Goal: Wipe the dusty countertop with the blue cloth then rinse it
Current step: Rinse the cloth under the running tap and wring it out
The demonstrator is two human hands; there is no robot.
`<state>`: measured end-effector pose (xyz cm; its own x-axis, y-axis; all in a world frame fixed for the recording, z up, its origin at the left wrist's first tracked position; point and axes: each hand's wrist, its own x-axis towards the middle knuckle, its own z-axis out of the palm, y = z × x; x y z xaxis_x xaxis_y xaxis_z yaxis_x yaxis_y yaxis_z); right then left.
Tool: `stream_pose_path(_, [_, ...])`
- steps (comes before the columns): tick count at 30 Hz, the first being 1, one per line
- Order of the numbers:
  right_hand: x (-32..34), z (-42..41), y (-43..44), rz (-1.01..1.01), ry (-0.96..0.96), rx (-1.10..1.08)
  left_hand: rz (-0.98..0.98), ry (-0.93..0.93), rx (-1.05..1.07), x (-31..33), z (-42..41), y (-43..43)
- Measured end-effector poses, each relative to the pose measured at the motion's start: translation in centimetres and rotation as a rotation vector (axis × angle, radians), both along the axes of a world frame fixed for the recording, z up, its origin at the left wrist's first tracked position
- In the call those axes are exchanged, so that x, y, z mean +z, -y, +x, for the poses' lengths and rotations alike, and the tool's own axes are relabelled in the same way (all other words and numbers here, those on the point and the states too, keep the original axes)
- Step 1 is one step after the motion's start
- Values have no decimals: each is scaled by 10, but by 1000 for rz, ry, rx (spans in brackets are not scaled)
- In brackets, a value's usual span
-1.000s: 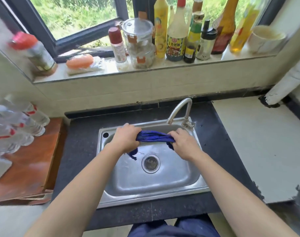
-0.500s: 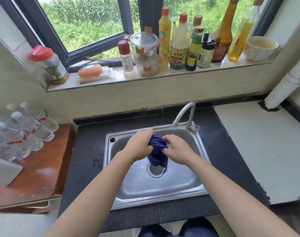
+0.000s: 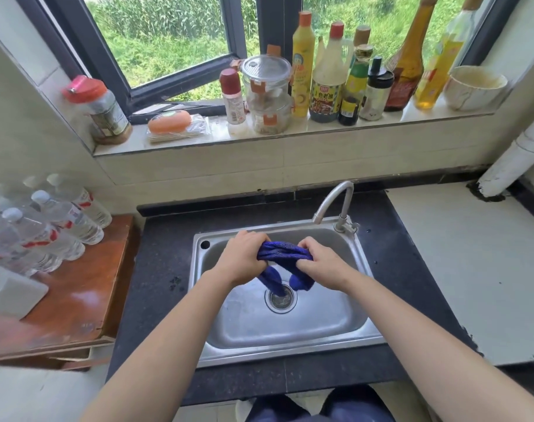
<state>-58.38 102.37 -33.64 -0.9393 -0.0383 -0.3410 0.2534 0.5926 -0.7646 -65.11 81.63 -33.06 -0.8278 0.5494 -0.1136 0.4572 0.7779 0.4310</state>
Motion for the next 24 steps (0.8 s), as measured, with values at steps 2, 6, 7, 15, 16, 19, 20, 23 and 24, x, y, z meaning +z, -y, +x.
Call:
stream_pose_path(2, [3,-2,-6,73,25,107,11,21,29,-2,-1,1])
stream_pose_path(6, [5,-9,-27,401,-32,186,-213,35,40,-8,-5,8])
stream_pose_path(7, [8,-10,-33,463,-29,169,-286,35,35,-10,-6,11])
stream_pose_path(15, [-4,-19,-65,502,63,68,-338,248,167,-41,-15,43])
stream_pose_path(16, [-5,-20,-66,489,81,47,-255,355,235,-43,-15,46])
stream_pose_path(19, [-11,-23,-68,434,124,-27,92,733,387,-45,-7,53])
stream_pose_path(20, [-13,-25,-68,412,133,-64,194,830,419,-46,-2,53])
stream_pose_path(23, [-21,-32,-59,202,214,-200,435,972,661,-64,15,41])
stream_pose_path(24, [-23,-34,-54,91,262,-251,539,1024,759,-71,21,35])
